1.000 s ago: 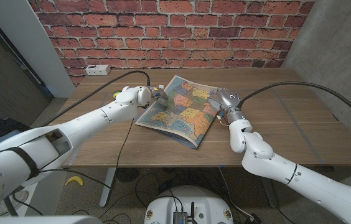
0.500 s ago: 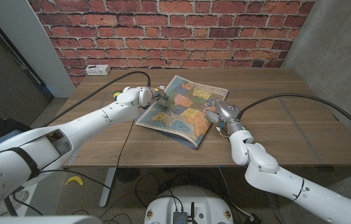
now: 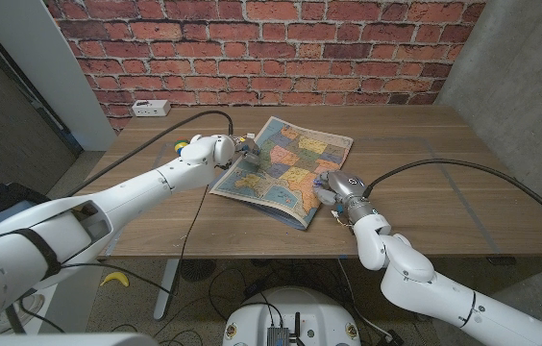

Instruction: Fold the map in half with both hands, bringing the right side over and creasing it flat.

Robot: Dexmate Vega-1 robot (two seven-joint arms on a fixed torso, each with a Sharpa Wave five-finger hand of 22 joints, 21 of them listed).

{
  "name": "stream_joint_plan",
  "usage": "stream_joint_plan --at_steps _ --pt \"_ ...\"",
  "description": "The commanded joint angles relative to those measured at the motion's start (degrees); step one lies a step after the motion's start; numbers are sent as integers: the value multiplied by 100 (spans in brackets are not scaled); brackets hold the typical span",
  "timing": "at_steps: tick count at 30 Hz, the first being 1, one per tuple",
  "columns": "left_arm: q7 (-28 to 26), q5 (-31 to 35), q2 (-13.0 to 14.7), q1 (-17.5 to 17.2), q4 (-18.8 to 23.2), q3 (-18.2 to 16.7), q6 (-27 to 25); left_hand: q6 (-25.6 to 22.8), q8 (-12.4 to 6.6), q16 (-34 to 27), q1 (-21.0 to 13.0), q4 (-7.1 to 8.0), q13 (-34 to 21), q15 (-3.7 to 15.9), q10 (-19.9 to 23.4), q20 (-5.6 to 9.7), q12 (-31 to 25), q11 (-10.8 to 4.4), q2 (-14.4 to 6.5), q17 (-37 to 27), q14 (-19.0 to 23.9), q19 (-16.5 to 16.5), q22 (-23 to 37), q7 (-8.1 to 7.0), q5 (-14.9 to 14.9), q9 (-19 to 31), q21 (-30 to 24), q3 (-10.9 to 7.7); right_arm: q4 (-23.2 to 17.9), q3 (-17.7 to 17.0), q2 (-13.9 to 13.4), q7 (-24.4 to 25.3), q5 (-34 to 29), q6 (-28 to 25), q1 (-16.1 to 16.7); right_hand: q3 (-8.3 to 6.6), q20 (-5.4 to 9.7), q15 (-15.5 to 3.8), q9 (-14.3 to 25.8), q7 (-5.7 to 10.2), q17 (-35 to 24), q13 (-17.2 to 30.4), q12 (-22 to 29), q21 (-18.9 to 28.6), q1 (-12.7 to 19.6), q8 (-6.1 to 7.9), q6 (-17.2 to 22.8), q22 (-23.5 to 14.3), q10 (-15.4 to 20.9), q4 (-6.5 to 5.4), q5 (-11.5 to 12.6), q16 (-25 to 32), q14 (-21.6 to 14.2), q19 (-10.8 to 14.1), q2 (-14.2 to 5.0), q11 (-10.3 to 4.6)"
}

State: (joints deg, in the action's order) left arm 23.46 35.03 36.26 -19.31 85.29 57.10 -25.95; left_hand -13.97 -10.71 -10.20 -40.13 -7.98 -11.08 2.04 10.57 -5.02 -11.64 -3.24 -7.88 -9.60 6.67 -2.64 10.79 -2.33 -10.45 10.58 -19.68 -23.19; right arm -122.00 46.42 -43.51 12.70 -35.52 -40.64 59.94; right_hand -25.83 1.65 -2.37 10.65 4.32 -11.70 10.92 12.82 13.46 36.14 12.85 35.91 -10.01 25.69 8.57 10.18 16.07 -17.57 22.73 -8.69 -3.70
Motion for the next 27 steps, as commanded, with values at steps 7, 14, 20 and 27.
stream_joint_plan --at_steps 7,14,20,27 --pt "-23 -6 99 -67 115 -63 -2 -15 -22 -6 13 3 -14 30 9 -25 -29 0 -28 3 -20 -18 24 -14 18 22 12 22 318 65 155 -477 415 -356 -6 128 10 -503 0 -35 -11 -1 -59 -54 -15 -79 -42 -22 -57 -41 10 -50 130 -6 66 80" --pt "-12 18 120 -90 166 -73 -34 -7 -19 -4 21 7 -15 31 8 -19 -30 -8 -32 3 -25 -22 25 -21 17 22 17 33 497 84 230 -357 654 -451 -9 172 27 -502 1 -16 -17 -1 -75 -60 -51 -107 -68 -22 -72 -73 15 -60 141 0 58 43" --pt "1 33 131 -116 213 -84 -76 -13 -22 -5 23 9 -15 36 8 -17 -30 -13 -36 4 -22 -26 26 -19 16 23 20 38 672 -112 434 -149 1177 -454 66 224 193 -613 5 57 -16 0 -118 -78 -23 -193 -252 -24 -138 -75 39 -86 172 -8 39 -45" --pt "16 37 136 -143 256 -97 -130 -9 -21 -4 22 8 -15 35 6 -22 -30 -10 -45 4 -22 -23 26 -13 13 23 27 42 806 -201 427 -84 1749 -221 11 496 185 -522 10 14 -23 5 -161 -84 -239 -232 -421 -28 -231 -179 74 -128 200 23 239 23"
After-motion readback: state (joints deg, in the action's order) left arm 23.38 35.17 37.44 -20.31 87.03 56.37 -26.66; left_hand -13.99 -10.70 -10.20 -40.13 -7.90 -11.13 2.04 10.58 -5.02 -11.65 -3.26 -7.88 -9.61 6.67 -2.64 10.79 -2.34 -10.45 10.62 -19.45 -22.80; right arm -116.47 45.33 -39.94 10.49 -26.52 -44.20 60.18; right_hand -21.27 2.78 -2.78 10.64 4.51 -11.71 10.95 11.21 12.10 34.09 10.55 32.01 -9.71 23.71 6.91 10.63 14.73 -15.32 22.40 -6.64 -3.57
